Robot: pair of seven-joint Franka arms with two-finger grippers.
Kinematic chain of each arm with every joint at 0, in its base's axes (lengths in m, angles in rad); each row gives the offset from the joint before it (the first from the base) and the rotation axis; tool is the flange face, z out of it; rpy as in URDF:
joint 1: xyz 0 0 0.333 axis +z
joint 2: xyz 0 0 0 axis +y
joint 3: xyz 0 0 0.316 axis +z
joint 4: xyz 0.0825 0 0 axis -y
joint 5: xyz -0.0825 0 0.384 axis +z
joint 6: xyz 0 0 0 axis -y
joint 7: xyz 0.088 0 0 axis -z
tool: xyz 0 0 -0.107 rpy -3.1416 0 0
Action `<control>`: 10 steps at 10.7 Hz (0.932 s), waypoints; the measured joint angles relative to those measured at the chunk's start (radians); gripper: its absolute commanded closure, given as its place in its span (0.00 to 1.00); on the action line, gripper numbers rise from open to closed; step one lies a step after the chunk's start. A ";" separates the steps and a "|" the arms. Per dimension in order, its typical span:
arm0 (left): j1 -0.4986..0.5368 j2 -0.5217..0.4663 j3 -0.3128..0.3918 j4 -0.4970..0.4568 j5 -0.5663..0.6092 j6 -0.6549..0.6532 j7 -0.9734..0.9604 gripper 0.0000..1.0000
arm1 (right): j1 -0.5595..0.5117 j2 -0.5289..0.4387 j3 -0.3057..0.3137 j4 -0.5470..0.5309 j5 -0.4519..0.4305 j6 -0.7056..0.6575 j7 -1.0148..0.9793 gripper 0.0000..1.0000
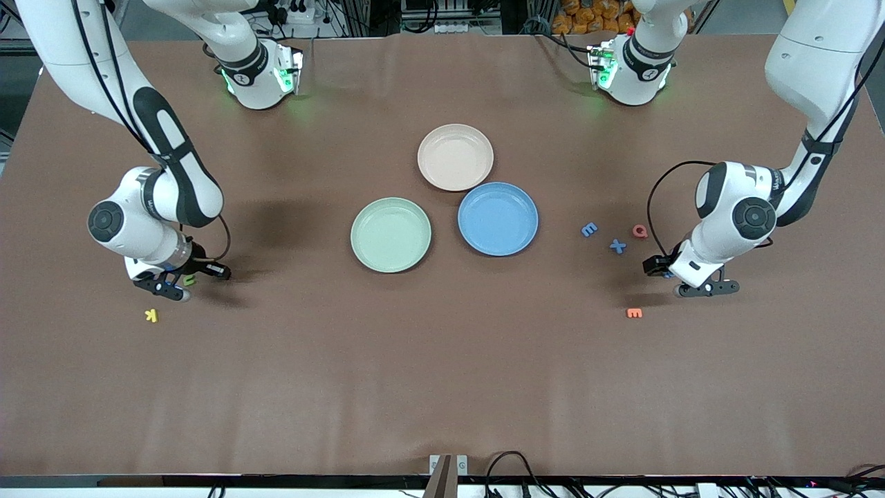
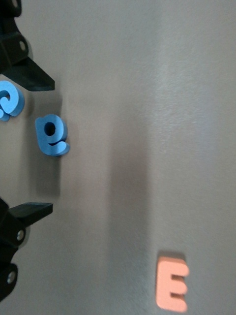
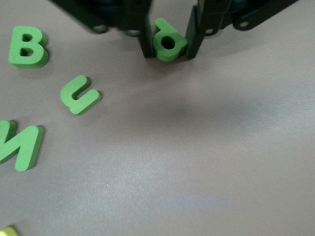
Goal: Sort letters by color into matching plates
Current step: 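Grasp green d with the right gripper while the left gripper grasps blue a, then place green d on the green plate while the left gripper lifts blue a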
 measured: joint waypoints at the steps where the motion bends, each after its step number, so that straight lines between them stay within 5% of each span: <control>1: 0.005 0.003 0.000 -0.011 0.000 0.011 0.000 0.00 | 0.000 -0.005 0.000 -0.002 0.000 -0.001 0.001 0.94; 4: 0.008 0.005 0.000 -0.016 0.000 0.015 0.000 0.05 | 0.000 -0.006 0.000 -0.006 0.000 0.001 0.001 0.95; 5: 0.008 0.005 0.000 -0.016 0.000 0.015 0.000 0.23 | 0.001 -0.010 0.000 -0.005 0.000 -0.003 0.001 0.95; 10: 0.008 0.005 -0.002 -0.016 0.001 0.018 0.002 0.29 | 0.074 -0.091 0.006 0.005 0.000 -0.094 0.070 0.95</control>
